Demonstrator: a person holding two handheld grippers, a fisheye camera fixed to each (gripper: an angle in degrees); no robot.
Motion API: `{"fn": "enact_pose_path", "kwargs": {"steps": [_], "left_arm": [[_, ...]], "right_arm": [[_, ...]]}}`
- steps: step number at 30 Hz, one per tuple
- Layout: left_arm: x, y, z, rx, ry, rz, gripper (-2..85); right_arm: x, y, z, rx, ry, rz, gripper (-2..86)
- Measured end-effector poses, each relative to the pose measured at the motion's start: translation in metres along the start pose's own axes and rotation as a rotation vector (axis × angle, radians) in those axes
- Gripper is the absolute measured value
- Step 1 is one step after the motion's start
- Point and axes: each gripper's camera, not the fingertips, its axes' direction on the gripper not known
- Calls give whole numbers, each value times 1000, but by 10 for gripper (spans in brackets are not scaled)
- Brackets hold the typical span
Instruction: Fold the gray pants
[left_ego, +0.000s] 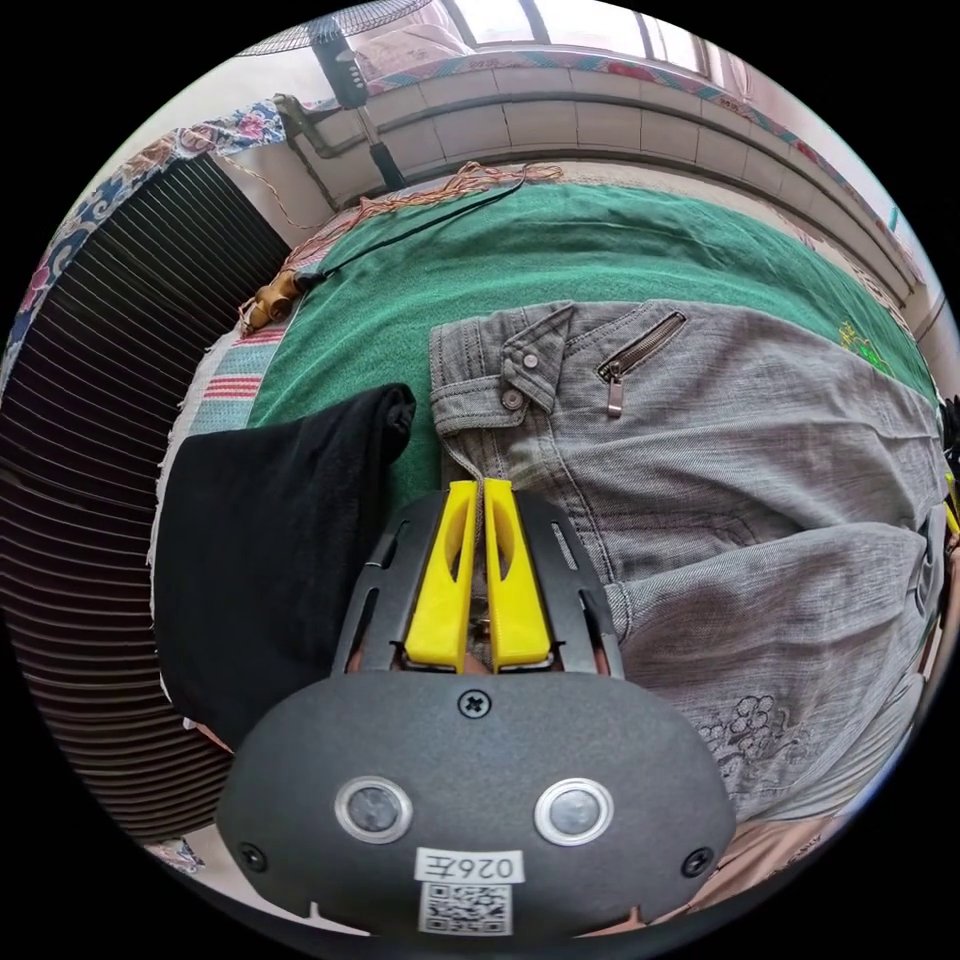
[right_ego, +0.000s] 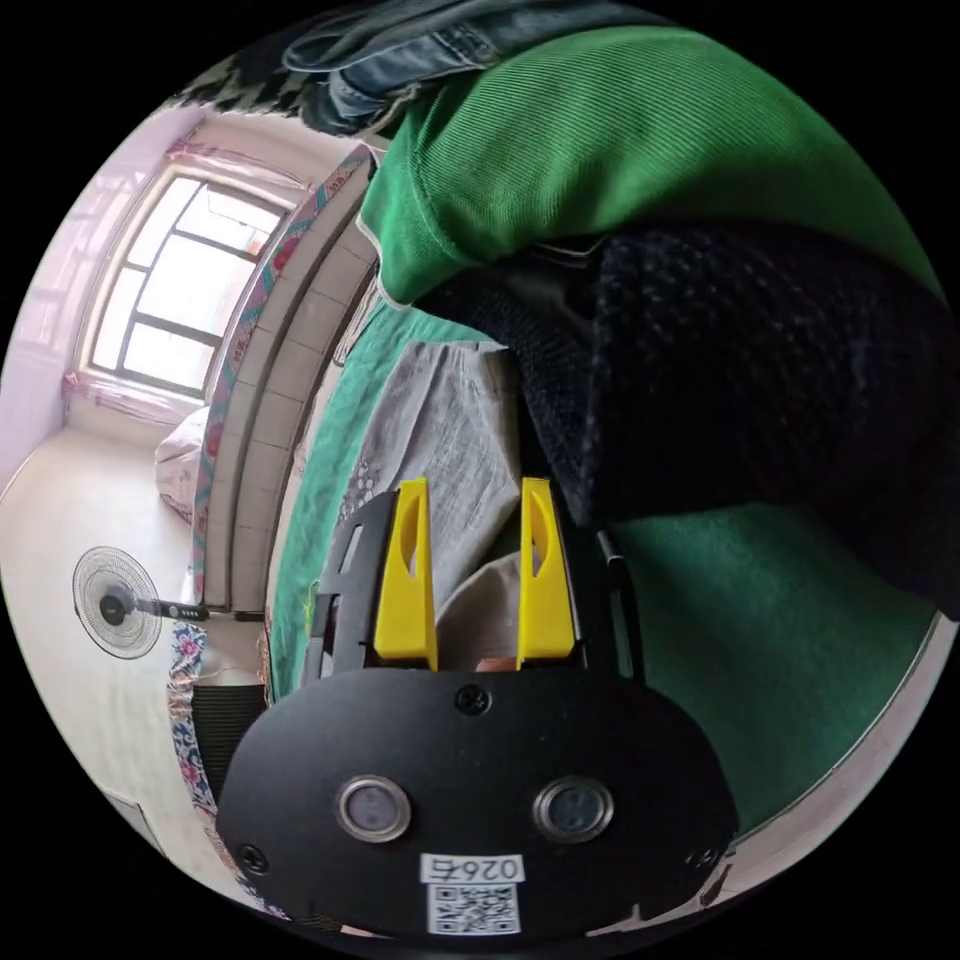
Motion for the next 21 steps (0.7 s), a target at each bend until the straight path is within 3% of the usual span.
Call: {"fn": "enact_pose_path", "kwargs": {"steps": [3,5,7,9,11,13,21], "left_arm": [[-10,9,-2,14,39,-18,-6],[-18,14,-3,22,74,-38,-6],[-26,19,-3,26,113,-61,-5],[-34,26,-3,29,146,-82,-5],[-37,32,-6,36,148,-86,-4],[-38,39,-12,44,128,-73,-3],[-54,92,-76,217,-31,-125,-4]], "right_arm": [[-45,24,22,-49,64,-118,14],[-97,56,4,20,87,-280,0],[-167,102,-10,66,291,-534,-3],[-189,125,9,-12,435,-626,0],[-191,147,21,-64,574,-594,14],[-190,199,0,27,649,-563,18],[-232,417,-158,256,184,-633,-8]]}}
